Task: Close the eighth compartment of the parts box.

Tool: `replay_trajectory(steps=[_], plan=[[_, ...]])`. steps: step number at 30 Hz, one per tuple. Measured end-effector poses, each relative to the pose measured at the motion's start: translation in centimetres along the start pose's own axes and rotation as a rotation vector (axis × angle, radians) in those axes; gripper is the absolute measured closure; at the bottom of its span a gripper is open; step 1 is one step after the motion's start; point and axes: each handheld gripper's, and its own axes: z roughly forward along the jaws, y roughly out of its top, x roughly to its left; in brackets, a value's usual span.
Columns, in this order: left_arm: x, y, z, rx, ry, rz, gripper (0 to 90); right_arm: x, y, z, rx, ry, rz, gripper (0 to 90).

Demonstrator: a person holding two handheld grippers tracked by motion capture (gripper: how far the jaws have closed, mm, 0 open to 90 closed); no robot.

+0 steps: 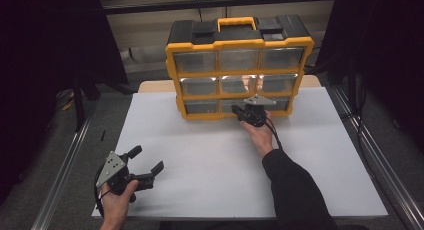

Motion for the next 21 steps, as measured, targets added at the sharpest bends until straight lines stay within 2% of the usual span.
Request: replay_trajectory(steps=[3,4,7,10,13,17,21], plan=[[0.03,0.01,-0.02,0.002,-0.001,0.003,3.0,0.0,0.07,0.06,-0.001,-0.006,0.002,90.0],[-0.05,-0.01,0.03,-0.004,0.001,-0.007,3.0,-0.01,0.1,0.08,0.0,-0.008,0.002,90.0],[0.03,0.01,-0.02,0.003,0.0,0.004,3.0,-0.07,0.16,0.14,-0.001,-0.008,0.001,90.0],[-0.08,-0.02,0.14,-0.016,-0.002,-0.013,3.0,-0.15,0.18,0.18,-0.003,-0.019,0.003,90.0],[0.0,0.0,0.05,-0.004,-0.002,0.001,3.0,-0.19,0.16,0.22,-0.005,-0.018,0.009,90.0],[-0.11,-0.03,0.17,-0.018,-0.002,-0.014,3.0,-0.27,0.08,0.29,-0.005,-0.029,0.009,90.0],[-0.01,-0.01,0.09,-0.009,-0.002,-0.001,3.0,-0.43,0.02,0.4,-0.004,-0.034,0.014,90.0]])
